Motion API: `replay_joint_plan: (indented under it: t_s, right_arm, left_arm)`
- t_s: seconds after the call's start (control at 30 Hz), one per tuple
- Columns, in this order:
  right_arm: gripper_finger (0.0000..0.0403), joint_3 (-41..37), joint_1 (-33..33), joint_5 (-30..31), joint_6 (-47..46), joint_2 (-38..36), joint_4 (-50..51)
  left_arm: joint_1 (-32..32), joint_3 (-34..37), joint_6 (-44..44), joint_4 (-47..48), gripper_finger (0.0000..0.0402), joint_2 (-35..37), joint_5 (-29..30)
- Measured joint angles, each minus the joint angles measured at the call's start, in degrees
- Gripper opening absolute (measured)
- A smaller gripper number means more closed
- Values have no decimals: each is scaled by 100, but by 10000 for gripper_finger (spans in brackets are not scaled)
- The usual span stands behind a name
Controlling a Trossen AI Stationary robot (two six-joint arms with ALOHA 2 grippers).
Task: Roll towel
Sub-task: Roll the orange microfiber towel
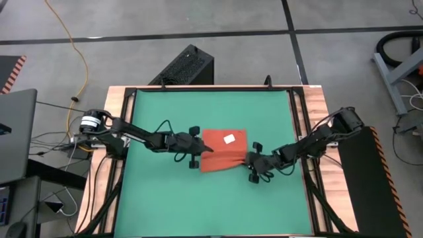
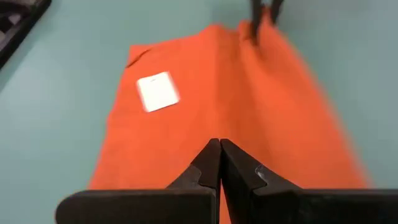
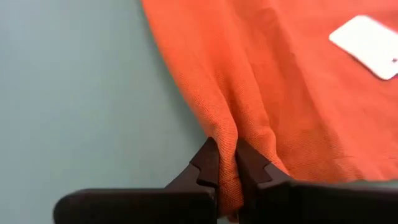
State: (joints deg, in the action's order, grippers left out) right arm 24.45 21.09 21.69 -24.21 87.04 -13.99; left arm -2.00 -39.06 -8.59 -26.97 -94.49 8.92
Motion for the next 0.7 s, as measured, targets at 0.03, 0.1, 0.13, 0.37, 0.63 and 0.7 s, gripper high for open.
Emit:
replay_joint_plan:
  t_s: [0.03, 0.1, 0.13, 0.37, 0.63, 0.7]
  right_arm:
    - [33, 33, -48, -146, 0, -96, 89]
    - [36, 76, -165, -376, -48, -252, 243]
    - [37, 84, -224, -469, -137, -336, 325]
    - [35, 85, -833, -1597, -1020, -883, 529]
    - [36, 98, -1374, -2380, -1706, -1437, 845]
    - [36, 98, -1519, -2411, -1893, -1486, 1032]
  left_arm:
    - [66, 5, -17, -9, 0, -29, -52]
    - [181, 9, -57, -127, 0, -134, -209]
    - [225, 3, -69, -224, 0, -213, -302]
    - [310, 1, -26, -378, 0, -777, -568]
    - [310, -4, 14, -467, 0, -1061, -565]
    - [310, -4, 14, -467, 0, -1061, -565]
